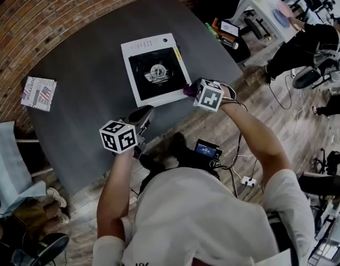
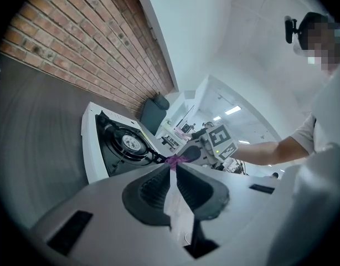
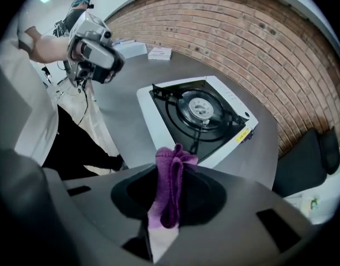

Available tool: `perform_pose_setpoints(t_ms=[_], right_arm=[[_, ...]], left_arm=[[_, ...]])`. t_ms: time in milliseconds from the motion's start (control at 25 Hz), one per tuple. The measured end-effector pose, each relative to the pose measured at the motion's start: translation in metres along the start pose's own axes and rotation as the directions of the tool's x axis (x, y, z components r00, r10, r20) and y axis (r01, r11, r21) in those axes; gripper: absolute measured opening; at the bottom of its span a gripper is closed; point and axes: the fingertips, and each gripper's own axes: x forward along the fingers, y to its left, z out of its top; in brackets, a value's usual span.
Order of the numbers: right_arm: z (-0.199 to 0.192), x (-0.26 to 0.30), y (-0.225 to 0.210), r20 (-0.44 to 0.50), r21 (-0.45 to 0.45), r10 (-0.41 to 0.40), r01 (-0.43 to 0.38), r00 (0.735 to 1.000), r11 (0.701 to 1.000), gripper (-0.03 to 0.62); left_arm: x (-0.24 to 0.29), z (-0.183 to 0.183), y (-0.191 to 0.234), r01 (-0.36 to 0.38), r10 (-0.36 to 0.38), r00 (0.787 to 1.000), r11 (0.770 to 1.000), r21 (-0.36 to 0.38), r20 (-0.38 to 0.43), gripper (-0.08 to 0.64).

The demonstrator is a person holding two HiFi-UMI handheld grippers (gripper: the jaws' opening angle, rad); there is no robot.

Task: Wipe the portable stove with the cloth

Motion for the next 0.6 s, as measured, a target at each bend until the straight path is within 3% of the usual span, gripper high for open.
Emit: perform_pose_setpoints(t_ms=[360, 600], right_arm=[[0.076, -0.012, 0.032, 0.232, 0.148, 0.019, -0.054, 0.973, 0.988, 0.095], [0.119, 0.007, 0.052, 0.317, 0.293, 0.132, -0.229, 0.939, 0.928, 0.095]], left_arm=[[-0.008, 0.005, -0.003, 0.001, -0.001, 1.000, 1.000, 0.006, 0.011, 0.043], [-0.017, 0.002, -0.002, -0.017, 0.017, 1.000, 1.000, -0.001, 0.026, 0.043]])
